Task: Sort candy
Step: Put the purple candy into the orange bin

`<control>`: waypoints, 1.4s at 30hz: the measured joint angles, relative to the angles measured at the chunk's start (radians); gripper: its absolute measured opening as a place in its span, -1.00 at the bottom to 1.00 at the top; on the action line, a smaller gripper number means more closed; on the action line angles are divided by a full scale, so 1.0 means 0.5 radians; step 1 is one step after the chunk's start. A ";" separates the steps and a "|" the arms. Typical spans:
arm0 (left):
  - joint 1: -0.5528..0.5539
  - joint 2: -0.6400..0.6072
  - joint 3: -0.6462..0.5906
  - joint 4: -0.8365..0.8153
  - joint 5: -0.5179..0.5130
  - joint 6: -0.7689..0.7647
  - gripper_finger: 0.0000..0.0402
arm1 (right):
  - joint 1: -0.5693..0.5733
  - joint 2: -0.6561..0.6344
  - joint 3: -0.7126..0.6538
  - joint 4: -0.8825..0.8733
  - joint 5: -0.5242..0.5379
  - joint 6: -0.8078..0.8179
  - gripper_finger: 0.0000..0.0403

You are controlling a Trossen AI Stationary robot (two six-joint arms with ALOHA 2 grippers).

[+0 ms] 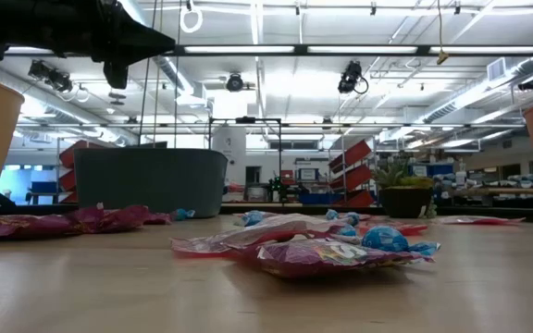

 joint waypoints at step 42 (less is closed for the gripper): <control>0.000 -0.002 0.000 0.099 0.000 -0.022 -0.97 | 0.031 0.001 -0.627 -0.008 0.032 -0.495 -1.00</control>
